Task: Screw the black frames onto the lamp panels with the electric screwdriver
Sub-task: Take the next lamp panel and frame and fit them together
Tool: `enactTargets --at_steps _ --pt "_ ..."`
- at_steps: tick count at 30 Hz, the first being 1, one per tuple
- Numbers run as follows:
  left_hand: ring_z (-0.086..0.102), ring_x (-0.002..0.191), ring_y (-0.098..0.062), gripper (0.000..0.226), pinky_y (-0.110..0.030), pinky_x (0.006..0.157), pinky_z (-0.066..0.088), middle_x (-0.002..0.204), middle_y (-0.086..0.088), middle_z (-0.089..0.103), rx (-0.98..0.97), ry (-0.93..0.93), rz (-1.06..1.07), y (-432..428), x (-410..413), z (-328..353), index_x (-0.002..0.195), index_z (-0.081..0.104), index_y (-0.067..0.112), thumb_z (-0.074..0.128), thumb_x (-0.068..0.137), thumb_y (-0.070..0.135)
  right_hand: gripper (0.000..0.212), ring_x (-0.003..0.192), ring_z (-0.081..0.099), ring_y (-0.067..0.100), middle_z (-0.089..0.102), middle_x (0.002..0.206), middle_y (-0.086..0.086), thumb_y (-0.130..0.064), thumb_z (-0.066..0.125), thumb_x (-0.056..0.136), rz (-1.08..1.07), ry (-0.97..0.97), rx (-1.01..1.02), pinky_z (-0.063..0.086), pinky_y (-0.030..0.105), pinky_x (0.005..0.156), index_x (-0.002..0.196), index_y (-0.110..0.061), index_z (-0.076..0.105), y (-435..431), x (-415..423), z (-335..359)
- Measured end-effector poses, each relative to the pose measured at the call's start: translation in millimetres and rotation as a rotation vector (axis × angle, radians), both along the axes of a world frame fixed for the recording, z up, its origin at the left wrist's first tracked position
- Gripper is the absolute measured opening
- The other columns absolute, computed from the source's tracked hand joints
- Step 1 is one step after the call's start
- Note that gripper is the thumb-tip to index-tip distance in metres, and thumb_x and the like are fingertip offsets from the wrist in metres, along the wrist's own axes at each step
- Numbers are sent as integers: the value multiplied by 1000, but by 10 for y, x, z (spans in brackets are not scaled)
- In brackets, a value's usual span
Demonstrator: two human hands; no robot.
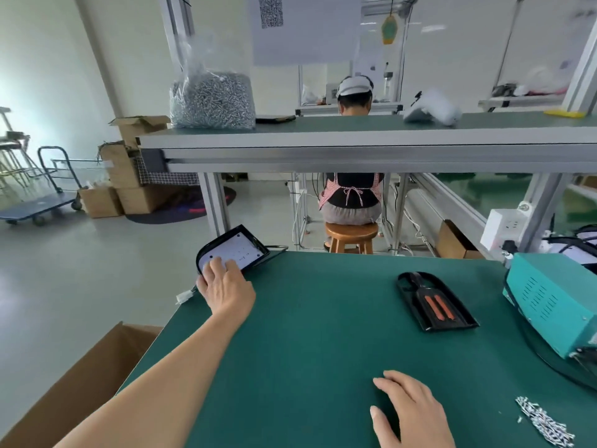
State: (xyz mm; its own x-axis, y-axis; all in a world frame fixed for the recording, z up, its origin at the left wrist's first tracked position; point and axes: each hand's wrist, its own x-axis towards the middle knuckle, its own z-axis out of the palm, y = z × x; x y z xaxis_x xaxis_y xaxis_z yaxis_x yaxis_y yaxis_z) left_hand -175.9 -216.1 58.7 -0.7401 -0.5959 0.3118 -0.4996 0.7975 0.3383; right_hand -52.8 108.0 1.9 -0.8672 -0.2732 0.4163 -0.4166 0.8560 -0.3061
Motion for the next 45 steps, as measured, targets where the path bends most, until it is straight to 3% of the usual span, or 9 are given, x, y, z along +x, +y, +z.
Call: enactTargets --at_steps 3,7,13,20,25,28,30,38,45 --pt "22 139 -40 54 -47 117 18 150 -16 24 183 25 162 -269 -99 44 134 39 20 64 91 40 42 64 74 27 75 82 0 -34 72 34 -39 1 36 57 39 44 73 -20 80 -25 -52 -3" --pt "47 116 -44 52 -51 114 22 134 -18 38 212 -159 193 -422 -190 -6 136 25 38 53 94 53 44 61 74 27 75 82 -2 -36 79 30 -35 -35 30 55 37 42 72 -23 79 -45 -95 -40" --pt "46 125 -35 48 -55 117 15 125 -13 55 117 -326 151 -509 -237 -175 136 36 36 52 94 52 47 61 73 28 75 84 -4 -39 69 31 -39 -75 77 54 34 42 74 -25 79 -32 -134 -65" --pt "49 92 -28 42 -41 97 31 94 -6 53 78 -214 152 -443 -233 -210 116 43 20 38 80 -1 56 63 74 27 75 82 -1 -34 95 22 -60 -61 18 56 38 43 75 -25 79 -45 -133 -24" --pt "57 81 -26 37 -40 90 31 81 -5 57 89 -183 96 -311 -116 -208 104 42 13 34 76 -10 46 66 75 26 75 84 -3 -35 87 33 -19 -126 -17 58 41 46 77 -25 79 -28 -45 87" --pt "55 78 -25 39 -38 83 28 83 -4 57 96 -173 43 -149 48 -214 103 43 14 35 75 -12 60 103 71 23 69 114 -10 -34 99 49 -25 -192 -17 58 51 80 104 -31 77 17 -15 94" --pt "53 75 -23 40 -36 81 27 81 -3 57 99 -181 10 -12 170 -214 102 43 15 35 74 -12 49 138 41 9 42 142 -23 -46 71 86 -20 -292 -69 32 37 114 133 -41 57 33 12 94" --pt "57 77 -21 33 -34 79 29 81 1 59 93 -152 -133 585 695 -308 105 42 21 38 83 -3 56 144 31 18 20 161 -2 -22 61 97 -239 -277 -311 32 32 114 148 -20 39 64 -229 48" --pt "59 85 -17 26 -31 81 34 91 7 57 66 -127 -265 1191 1209 -332 116 42 26 42 94 12 63 127 43 21 27 162 -8 -13 45 101 -387 -197 -70 38 34 101 159 -22 23 143 -776 125"
